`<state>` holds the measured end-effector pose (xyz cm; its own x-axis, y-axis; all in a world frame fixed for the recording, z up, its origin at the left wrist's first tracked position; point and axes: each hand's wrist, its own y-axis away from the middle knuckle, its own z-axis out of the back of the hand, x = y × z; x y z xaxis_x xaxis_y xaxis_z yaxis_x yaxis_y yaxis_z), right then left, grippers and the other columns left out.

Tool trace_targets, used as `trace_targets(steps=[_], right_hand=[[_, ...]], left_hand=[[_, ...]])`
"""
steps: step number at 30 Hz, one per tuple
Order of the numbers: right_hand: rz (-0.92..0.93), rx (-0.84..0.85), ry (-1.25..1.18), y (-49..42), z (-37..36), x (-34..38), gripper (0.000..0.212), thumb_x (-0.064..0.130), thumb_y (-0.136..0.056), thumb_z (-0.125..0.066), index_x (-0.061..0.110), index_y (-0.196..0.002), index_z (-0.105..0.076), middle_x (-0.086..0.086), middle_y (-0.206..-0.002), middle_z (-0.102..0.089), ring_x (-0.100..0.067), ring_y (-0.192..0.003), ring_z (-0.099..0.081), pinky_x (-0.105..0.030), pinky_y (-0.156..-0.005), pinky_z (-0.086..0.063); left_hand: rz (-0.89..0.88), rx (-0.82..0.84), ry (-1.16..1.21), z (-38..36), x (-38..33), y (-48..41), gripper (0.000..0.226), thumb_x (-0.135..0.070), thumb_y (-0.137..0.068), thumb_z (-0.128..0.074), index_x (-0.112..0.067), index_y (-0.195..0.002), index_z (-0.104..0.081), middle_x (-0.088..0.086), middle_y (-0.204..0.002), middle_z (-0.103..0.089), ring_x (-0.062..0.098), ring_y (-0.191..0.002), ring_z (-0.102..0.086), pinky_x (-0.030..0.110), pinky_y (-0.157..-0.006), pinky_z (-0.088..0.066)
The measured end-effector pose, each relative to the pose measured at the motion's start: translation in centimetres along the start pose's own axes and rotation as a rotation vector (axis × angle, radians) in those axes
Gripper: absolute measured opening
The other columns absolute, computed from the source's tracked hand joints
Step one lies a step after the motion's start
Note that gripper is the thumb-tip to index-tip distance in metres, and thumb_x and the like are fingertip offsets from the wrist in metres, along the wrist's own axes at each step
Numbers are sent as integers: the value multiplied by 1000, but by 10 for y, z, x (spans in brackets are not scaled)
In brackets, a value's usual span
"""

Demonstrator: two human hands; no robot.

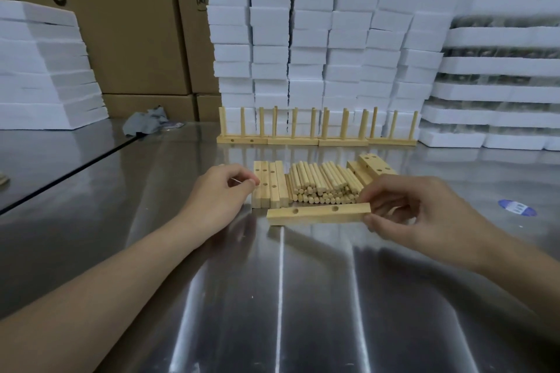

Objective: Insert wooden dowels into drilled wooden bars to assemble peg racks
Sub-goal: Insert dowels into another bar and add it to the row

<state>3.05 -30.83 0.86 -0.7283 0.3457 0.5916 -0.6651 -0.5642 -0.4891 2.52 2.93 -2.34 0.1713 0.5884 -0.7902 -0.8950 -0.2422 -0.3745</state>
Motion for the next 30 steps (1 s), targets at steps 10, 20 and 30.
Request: trace_targets(steps=[10, 20, 30], right_hand=[[-15, 225, 377, -3, 3, -11, 41, 3, -93, -61, 44, -99, -62, 28, -104, -62, -2, -99, -61, -14, -76, -45], [-28, 233, 452, -4, 1, -8, 16, 39, -93, -66, 45, -108, -64, 25, -105, -65, 0, -101, -59, -24, -85, -51], [-63, 63, 685, -14, -3, -13, 70, 77, -101, -24, 36, -133, -71, 19, -149, -55, -2, -142, -36, -35, -120, -32]], left_hand=[[-4, 13, -4, 0, -4, 3, 20, -22, -101, -68, -33, -89, -79, -16, -99, -76, 1, -97, -68, 20, -78, -46], [-1, 33, -9, 1, -4, 3, 20, -23, -101, -67, -33, -90, -80, -17, -98, -76, 2, -96, -68, 22, -77, -47], [-1, 34, -32, -1, -5, 3, 21, -25, -100, -66, -34, -88, -80, -14, -95, -76, 8, -93, -69, 32, -83, -56]])
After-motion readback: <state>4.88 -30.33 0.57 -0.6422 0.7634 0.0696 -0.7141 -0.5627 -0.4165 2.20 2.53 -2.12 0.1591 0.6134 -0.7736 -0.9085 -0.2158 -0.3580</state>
